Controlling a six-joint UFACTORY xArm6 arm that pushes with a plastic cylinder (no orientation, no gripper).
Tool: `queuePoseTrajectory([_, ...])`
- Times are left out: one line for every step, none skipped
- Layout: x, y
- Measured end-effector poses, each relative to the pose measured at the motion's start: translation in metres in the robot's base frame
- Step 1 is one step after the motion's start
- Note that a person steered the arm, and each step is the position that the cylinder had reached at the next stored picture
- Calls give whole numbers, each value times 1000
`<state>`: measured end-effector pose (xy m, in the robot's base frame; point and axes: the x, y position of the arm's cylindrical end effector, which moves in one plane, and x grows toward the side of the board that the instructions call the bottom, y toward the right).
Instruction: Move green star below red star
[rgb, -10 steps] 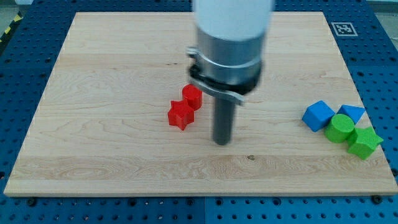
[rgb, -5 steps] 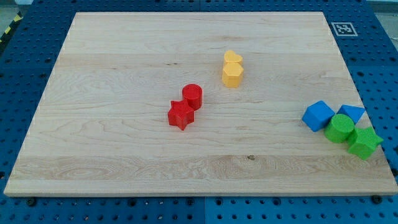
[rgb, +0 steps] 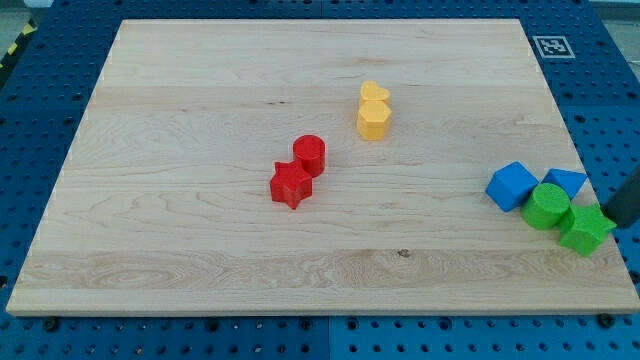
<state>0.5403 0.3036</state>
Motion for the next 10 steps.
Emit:
queuePoseTrajectory([10, -6])
queuePoseTrajectory([10, -36])
queuePoseTrajectory([15, -67])
queuePoseTrajectory([35, -83])
queuePoseTrajectory([50, -95])
queuePoseTrajectory([52, -115])
queuePoseTrajectory([52, -145])
queuePoseTrajectory([52, -182])
queuePoseTrajectory([40, -214])
queuePoseTrajectory([18, -220])
